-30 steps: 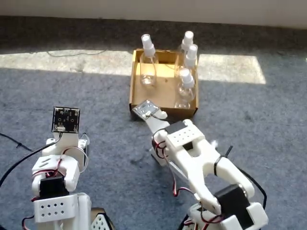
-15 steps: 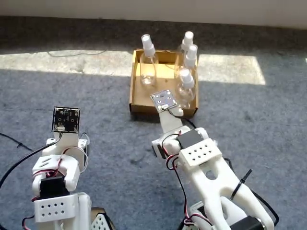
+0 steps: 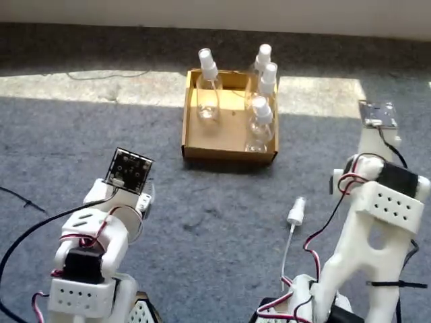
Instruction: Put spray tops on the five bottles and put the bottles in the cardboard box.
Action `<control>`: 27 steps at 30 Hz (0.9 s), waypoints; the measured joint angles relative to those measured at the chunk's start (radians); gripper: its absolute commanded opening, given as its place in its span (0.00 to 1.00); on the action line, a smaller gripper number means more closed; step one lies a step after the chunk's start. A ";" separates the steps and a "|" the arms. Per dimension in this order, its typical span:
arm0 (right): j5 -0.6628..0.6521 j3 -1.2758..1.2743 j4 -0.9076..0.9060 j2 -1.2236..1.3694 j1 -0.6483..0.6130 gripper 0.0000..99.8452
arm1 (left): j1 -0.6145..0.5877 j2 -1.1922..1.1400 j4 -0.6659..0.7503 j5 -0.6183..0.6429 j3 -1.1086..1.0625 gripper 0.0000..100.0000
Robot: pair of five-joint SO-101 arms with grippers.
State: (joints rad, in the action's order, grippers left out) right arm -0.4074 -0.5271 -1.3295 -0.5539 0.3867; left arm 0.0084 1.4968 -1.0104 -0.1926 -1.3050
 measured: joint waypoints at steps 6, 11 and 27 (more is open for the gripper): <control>-0.009 -0.213 0.229 0.092 0.064 0.06 | 0.292 -0.011 0.000 0.000 0.106 0.15; -0.009 -0.324 0.393 0.186 0.072 0.18 | 0.359 -0.155 0.000 0.000 0.124 0.15; 0.110 -0.265 0.267 0.210 -0.014 0.33 | 0.247 -0.199 -0.006 0.000 0.124 0.15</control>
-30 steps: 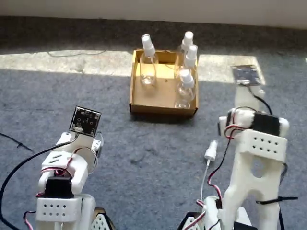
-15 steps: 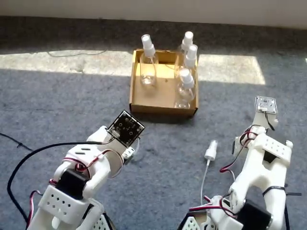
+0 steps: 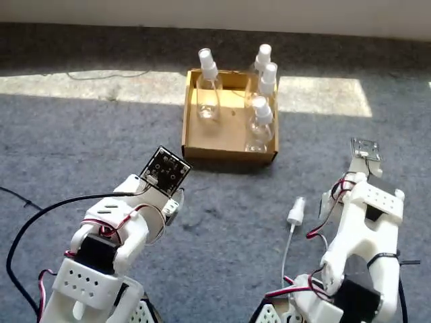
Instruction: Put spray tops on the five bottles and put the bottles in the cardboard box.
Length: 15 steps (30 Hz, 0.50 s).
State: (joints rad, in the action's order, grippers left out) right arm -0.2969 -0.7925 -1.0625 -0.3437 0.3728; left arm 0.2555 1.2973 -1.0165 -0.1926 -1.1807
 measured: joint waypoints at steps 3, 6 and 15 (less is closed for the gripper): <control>0.112 0.087 -0.104 -0.086 -0.127 0.33 | -0.006 0.000 0.000 0.000 0.000 0.15; 0.226 0.147 -0.144 -0.129 -0.272 0.33 | -0.061 0.000 0.000 0.000 0.000 0.15; 0.319 0.095 -0.041 0.051 -0.456 0.33 | -0.313 0.000 0.000 0.000 0.000 0.15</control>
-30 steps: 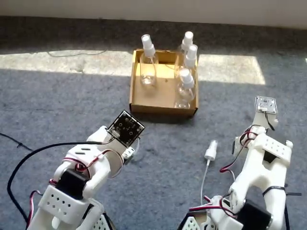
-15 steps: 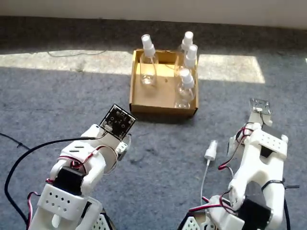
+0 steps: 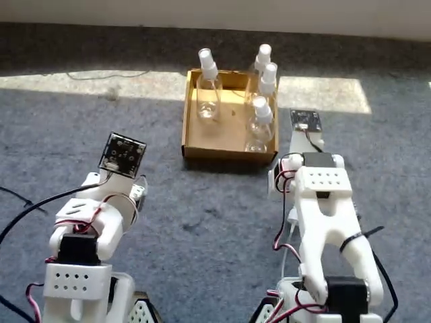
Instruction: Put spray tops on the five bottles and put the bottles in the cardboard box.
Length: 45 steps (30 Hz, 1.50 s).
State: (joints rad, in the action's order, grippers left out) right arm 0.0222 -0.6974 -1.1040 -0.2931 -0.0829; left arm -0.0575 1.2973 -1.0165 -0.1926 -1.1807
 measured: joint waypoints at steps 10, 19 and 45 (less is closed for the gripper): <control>0.025 -0.003 0.100 0.236 -0.003 0.12 | -0.126 0.000 0.000 0.000 -0.077 0.15; -0.005 -0.003 0.097 0.138 -0.014 0.00 | -0.138 0.000 0.000 0.000 -0.078 0.15; 0.175 0.531 -0.008 0.563 -0.663 0.27 | -0.428 0.000 -0.017 -0.064 -0.068 0.15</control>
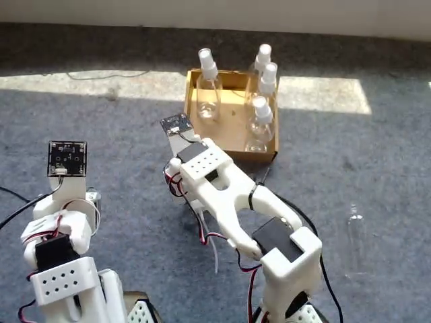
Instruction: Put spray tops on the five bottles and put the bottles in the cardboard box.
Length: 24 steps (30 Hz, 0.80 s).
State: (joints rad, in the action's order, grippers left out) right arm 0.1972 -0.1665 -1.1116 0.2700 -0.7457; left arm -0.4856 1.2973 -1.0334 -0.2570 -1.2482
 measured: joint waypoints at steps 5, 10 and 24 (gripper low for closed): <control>0.000 0.020 -0.098 -0.041 -0.018 0.27 | 0.000 0.000 -0.023 0.000 0.000 0.15; -0.028 0.020 -0.296 -0.241 -0.008 0.27 | 0.000 0.000 -0.026 0.000 0.000 0.15; -0.569 -0.068 -0.539 -0.721 0.913 0.27 | 0.000 0.000 -0.026 0.000 0.000 0.15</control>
State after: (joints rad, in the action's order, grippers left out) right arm -0.3721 -0.2340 -1.6502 -0.4511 0.1672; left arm -0.4856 1.2973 -1.0595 -0.2570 -1.2482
